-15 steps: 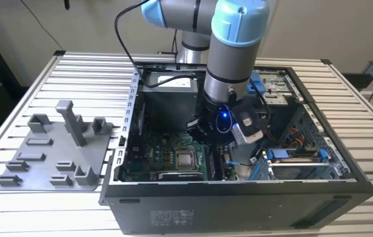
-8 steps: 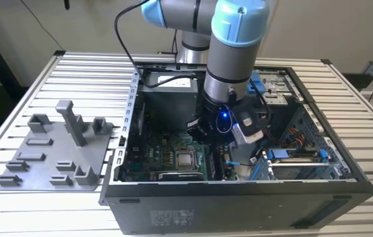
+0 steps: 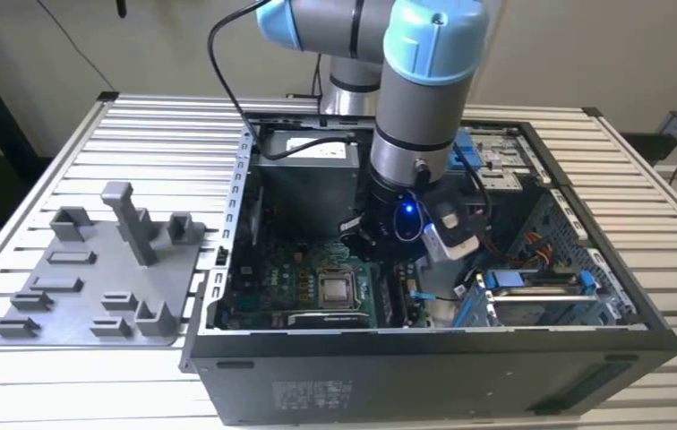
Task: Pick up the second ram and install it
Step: 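Insert the second ram into the second slot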
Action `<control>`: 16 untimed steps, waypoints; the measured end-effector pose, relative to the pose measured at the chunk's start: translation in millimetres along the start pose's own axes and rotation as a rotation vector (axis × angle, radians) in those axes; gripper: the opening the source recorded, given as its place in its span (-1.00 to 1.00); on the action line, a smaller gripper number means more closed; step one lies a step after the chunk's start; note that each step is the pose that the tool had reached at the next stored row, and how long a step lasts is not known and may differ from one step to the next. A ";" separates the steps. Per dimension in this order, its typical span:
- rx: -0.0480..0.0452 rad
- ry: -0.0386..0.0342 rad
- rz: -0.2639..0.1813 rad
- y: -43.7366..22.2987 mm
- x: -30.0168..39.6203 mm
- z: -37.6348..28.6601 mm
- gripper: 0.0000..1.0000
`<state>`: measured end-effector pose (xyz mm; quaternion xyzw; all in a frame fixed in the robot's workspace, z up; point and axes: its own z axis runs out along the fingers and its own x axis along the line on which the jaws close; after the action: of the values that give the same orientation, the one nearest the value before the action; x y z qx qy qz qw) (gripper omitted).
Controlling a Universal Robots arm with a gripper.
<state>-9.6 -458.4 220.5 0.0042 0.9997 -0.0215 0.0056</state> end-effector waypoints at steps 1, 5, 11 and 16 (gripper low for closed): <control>0.0000 -0.0001 -0.003 0.0 -0.3 0.0 -0.72; -0.0001 -0.0004 -0.009 0.0 -0.9 0.5 -0.72; -0.0009 -0.0005 -0.010 0.1 -0.1 2.0 -0.72; -0.0059 -0.0005 -0.008 0.2 0.1 5.5 -0.72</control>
<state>-9.7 -458.4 215.0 0.0001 0.9998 -0.0185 0.0058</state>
